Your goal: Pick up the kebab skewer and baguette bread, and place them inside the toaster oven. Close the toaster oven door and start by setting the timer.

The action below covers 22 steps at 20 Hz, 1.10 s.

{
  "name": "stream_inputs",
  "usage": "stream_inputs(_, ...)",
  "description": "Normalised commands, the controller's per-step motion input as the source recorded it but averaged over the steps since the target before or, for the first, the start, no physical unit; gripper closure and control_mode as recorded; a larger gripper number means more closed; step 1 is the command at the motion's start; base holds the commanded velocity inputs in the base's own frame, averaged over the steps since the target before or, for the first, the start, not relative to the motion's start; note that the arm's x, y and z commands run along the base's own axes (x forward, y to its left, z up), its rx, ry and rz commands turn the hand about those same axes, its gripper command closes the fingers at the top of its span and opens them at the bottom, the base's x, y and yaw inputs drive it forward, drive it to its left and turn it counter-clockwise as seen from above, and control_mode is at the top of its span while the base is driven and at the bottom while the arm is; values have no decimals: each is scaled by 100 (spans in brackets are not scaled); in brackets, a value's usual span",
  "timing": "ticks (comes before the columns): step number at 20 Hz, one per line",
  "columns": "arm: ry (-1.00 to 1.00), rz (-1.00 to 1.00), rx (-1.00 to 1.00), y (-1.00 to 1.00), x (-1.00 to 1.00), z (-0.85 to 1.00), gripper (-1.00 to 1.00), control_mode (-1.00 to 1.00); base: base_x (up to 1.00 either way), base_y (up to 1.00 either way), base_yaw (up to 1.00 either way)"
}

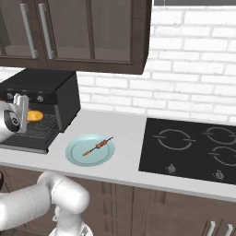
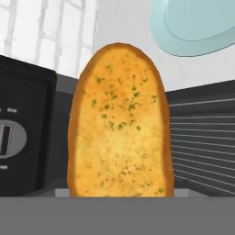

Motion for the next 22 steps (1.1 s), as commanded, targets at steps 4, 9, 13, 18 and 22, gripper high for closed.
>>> stream_inputs(4,0,-6,0,45,34,0,100,-100,0,0,0)
stream_inputs(9,1,-2,0,20,18,-12,100,-100,0,0,0)
stream_inputs(13,0,-6,1,6,19,-23,100,-100,0,0,0)
stream_inputs(18,0,-8,0,1,26,-29,100,-100,0,0,0)
stream_inputs(22,0,-8,0,4,15,-33,100,-100,0,0,0)
